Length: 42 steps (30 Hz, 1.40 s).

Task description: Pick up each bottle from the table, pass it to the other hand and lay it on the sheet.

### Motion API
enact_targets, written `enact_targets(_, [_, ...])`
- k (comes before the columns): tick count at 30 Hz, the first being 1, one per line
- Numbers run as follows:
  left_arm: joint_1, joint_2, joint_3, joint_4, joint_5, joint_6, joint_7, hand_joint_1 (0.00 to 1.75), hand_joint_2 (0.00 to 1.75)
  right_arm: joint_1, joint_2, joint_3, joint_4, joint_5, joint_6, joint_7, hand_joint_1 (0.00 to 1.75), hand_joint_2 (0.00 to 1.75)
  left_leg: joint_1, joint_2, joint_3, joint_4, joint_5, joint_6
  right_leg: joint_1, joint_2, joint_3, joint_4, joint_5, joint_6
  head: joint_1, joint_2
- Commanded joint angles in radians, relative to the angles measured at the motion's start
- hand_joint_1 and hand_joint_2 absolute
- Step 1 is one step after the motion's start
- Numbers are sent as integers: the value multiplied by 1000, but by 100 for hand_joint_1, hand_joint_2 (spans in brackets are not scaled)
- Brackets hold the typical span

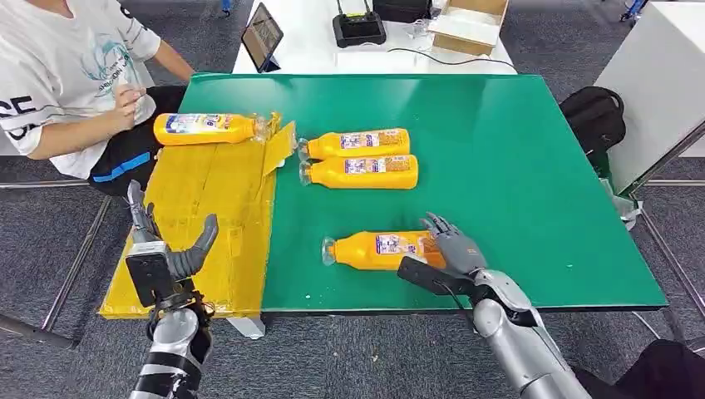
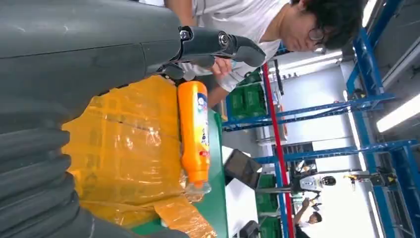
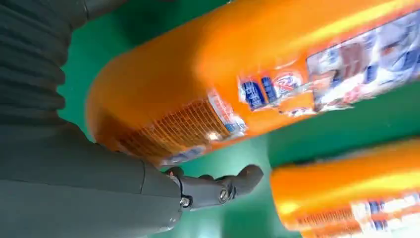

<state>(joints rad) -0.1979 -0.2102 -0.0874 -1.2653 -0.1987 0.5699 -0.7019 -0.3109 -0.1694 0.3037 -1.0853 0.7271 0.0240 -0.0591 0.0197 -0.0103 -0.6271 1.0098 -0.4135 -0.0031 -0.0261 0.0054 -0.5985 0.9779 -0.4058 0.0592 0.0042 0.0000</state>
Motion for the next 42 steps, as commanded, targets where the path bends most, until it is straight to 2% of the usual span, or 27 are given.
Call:
enact_targets(1, [-56, -2, -18, 124, -7, -10, 4, 0, 175, -122, 4, 62, 210, 9, 11, 7, 0, 175, 0, 3, 5, 0, -2, 1, 1, 2, 5, -1, -1, -3, 0, 0])
enact_targets(12, [-71, -15, -11, 172, 13, -28, 4, 0, 175, -234, 36, 111, 336, -6, 43, -10, 0, 175, 0, 4, 5, 0, -2, 1, 1, 2, 5, -1, -1, -4, 0, 0])
enact_targets(25, [-74, -21, -10, 195, 22, -38, 4, 0, 175, -235, 52, 116, 369, -32, 32, -34, 0, 175, 0, 2, 4, -1, -1, 1, 1, 0, 3, -1, -1, -2, 0, 0])
enact_targets(26, [-74, -23, -5, 197, 28, -40, 4, 0, 175, -231, 54, 116, 370, -44, 31, -47, 21, 175, 1, 2, 5, -1, -1, 1, 1, 0, 5, -1, -1, -4, 0, 0])
enact_targets(27, [-73, -22, -6, 196, 28, -39, 4, 0, 175, -229, 54, 122, 371, -50, 29, -54, 56, 175, 0, 2, 4, -1, -1, 1, 1, 0, 4, -1, 0, -3, 0, 0])
enact_targets(29, [-71, -23, -4, 197, 32, -41, 4, 0, 175, -219, 59, 116, 367, -68, 22, -65, 140, 175, 0, 2, 3, -1, -1, 1, 1, 0, 3, -1, 0, -2, 0, 0])
enact_targets(30, [-72, -24, -4, 201, 34, -44, 4, 0, 175, -216, 58, 114, 366, -77, 24, -72, 147, 175, 1, 2, 5, -1, -1, 1, 1, 0, 4, -1, -1, -3, 0, 0])
enact_targets(32, [-74, -26, -4, 210, 37, -50, 4, 0, 175, -209, 57, 110, 365, -98, 35, -85, 173, 175, 1, 2, 5, -1, -1, 1, 2, 0, 5, -1, -1, -3, 0, 0])
enact_targets(42, [-66, -27, 4, 218, 52, -65, 4, 0, 175, -165, 29, 120, 256, -157, 38, -114, 175, 175, 0, 1, 4, -1, -1, 1, 1, -1, 4, -1, -1, -2, 0, 0])
